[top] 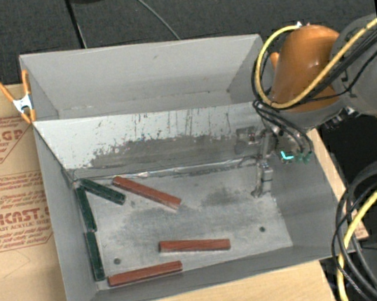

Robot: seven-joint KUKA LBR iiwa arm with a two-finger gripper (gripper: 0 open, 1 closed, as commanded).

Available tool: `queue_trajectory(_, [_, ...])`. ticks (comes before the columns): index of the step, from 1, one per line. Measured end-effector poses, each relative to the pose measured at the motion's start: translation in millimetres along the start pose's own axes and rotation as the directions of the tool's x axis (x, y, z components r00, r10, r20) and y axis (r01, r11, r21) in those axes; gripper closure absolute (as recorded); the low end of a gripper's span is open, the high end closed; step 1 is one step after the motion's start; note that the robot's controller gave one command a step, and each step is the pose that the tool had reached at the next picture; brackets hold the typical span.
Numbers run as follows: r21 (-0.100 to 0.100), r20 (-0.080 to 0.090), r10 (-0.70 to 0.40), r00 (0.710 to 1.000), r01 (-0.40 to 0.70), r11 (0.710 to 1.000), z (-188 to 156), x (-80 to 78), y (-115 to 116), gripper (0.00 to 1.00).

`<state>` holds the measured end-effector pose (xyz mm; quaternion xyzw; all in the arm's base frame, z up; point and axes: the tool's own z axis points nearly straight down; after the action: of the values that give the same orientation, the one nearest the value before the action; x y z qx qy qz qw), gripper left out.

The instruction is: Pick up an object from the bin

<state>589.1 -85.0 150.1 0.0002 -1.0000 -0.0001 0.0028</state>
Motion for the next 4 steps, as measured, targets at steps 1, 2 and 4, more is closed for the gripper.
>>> queue_trajectory(1, [0.001,0.007,-0.001,1.000,0.001,1.000,-4,-1.9,0,0.00])
queue_trajectory(2, [0.003,0.008,-0.074,0.997,0.074,0.997,3,1.5,33,0.00])
queue_trajectory(4, [0.000,0.001,-0.108,0.994,0.108,0.994,65,60.1,102,0.00])
